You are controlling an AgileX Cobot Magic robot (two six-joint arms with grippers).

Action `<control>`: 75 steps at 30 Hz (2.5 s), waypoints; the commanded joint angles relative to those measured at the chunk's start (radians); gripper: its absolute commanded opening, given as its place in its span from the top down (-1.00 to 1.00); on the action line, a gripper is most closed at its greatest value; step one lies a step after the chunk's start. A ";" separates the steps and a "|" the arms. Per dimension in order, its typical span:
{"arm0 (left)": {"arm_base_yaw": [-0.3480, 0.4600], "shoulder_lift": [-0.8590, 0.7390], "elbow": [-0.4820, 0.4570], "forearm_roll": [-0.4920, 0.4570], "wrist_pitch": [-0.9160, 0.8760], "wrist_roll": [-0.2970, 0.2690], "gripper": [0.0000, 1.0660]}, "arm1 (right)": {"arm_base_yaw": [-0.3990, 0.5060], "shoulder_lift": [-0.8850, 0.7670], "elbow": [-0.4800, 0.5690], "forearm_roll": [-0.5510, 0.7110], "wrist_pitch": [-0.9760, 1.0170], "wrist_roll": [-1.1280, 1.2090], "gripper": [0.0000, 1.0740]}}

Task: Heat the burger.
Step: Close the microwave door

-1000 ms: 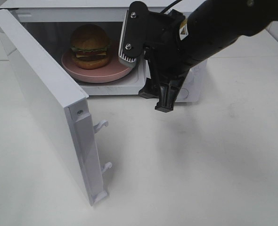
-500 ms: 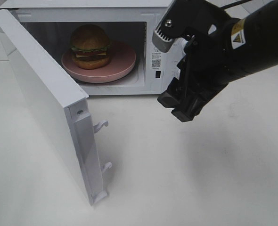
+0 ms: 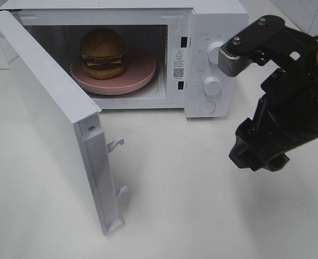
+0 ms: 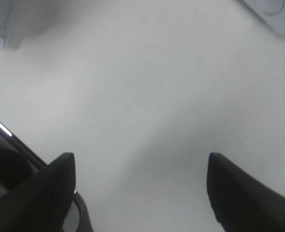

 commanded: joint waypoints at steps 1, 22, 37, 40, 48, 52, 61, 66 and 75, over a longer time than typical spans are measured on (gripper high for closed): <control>0.002 -0.005 0.002 -0.007 -0.014 -0.001 -0.88 | -0.005 -0.024 0.005 0.005 0.091 0.039 -0.38; 0.002 -0.005 0.002 -0.007 -0.014 -0.001 -0.88 | -0.193 -0.328 0.192 0.043 0.199 0.073 -0.38; 0.002 -0.005 0.002 -0.007 -0.014 -0.001 -0.88 | -0.452 -0.708 0.358 0.055 0.201 0.069 -0.38; 0.002 -0.005 0.002 -0.007 -0.014 -0.001 -0.88 | -0.498 -0.803 0.371 0.058 0.183 0.069 -0.38; 0.002 -0.005 0.002 -0.007 -0.014 -0.001 -0.88 | -0.600 -1.025 0.371 0.063 0.183 0.065 -0.38; 0.002 -0.005 0.002 -0.007 -0.014 -0.001 -0.88 | -0.610 -1.138 0.371 0.067 0.183 0.061 -0.38; 0.002 -0.005 0.002 -0.007 -0.014 -0.001 -0.88 | -0.610 -1.270 0.371 0.067 0.182 0.062 -0.38; 0.002 -0.005 0.002 -0.008 -0.014 -0.001 -0.88 | -0.610 -1.270 0.371 0.066 0.182 0.061 -0.38; 0.002 -0.005 0.002 -0.008 -0.014 -0.001 -0.88 | -0.610 -1.270 0.371 0.066 0.182 0.061 -0.38</control>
